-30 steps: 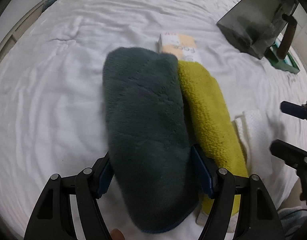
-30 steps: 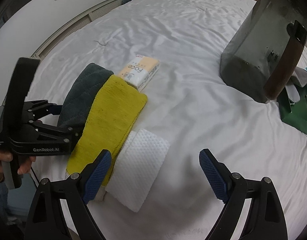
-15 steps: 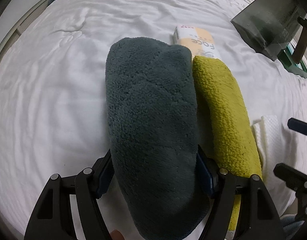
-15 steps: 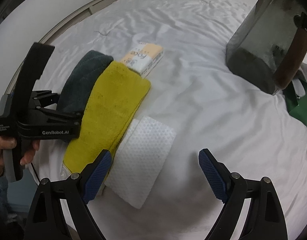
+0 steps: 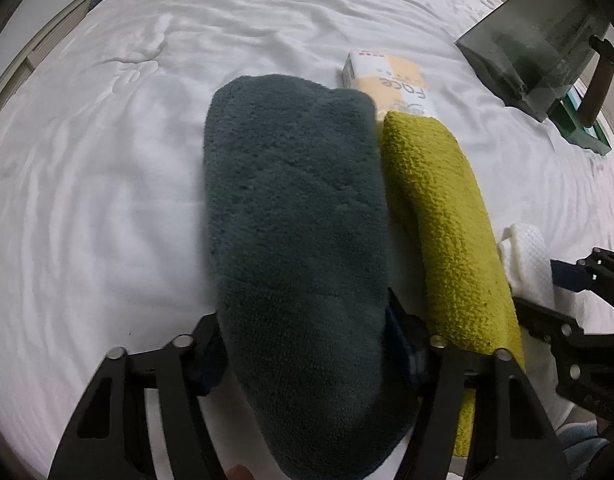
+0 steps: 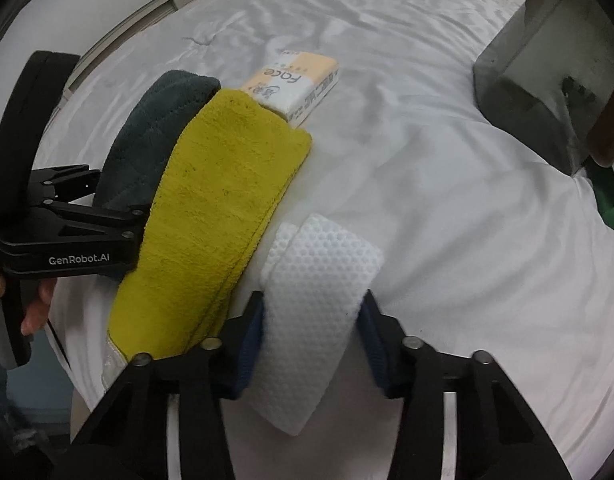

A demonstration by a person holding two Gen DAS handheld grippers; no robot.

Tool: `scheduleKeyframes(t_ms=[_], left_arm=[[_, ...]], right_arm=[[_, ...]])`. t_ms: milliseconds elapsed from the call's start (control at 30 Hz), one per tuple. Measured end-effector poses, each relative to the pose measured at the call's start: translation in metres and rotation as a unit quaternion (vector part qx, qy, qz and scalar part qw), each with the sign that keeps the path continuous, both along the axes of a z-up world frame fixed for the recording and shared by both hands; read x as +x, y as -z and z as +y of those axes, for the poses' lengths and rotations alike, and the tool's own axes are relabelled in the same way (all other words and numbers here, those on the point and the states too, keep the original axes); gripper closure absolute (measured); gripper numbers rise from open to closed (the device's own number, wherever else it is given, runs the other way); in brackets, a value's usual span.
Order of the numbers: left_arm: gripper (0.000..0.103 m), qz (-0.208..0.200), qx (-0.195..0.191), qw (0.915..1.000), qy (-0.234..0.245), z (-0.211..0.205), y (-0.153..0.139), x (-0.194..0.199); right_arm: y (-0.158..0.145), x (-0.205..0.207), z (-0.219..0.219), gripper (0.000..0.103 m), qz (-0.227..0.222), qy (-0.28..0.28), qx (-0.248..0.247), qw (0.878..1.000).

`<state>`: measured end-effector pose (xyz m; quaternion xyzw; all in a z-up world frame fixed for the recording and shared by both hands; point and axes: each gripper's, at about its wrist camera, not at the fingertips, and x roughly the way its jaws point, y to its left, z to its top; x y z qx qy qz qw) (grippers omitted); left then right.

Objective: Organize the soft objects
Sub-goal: 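Lift the dark green towel and white cloth with both grippers, then carry the dark green towel and white cloth over the green tray with both grippers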

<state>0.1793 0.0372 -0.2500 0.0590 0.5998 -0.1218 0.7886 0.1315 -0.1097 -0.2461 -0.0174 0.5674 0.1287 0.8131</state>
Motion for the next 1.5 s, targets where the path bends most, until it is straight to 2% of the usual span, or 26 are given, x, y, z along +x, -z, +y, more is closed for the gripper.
scheduleKeyframes(t_ms=[67, 200, 367, 600, 933, 1200, 1500], left_arm=[[0.054, -0.002, -0.001, 1.0, 0.001, -0.001, -0.001, 0.0], [0.069, -0.008, -0.003, 1.0, 0.003, -0.001, -0.003, -0.003], [0.077, -0.017, -0.007, 0.9998, -0.001, 0.0, -0.011, -0.007], [0.079, -0.043, -0.013, 0.9989, -0.012, 0.008, -0.028, -0.017], [0.079, -0.091, 0.004, 0.9956, -0.022, 0.013, -0.077, -0.046], [0.079, -0.094, -0.013, 0.9954, 0.004, -0.025, -0.107, -0.076], [0.079, -0.082, -0.016, 0.9951, 0.052, -0.096, -0.118, -0.09]], right_arm=[[0.0, 0.0, 0.001, 0.073, -0.001, -0.003, 0.001, 1.0], [0.0, 0.0, 0.006, 0.079, -0.008, -0.016, -0.009, 1.0], [-0.003, -0.003, 0.009, 0.082, -0.015, -0.022, -0.009, 1.0], [-0.015, -0.006, 0.001, 0.083, -0.03, -0.015, 0.001, 0.999], [-0.048, -0.021, -0.01, 0.083, -0.064, -0.023, 0.025, 0.997], [-0.076, -0.053, -0.036, 0.083, -0.079, -0.035, 0.036, 0.996], [-0.089, -0.089, -0.103, 0.083, -0.075, 0.014, 0.029, 0.997]])
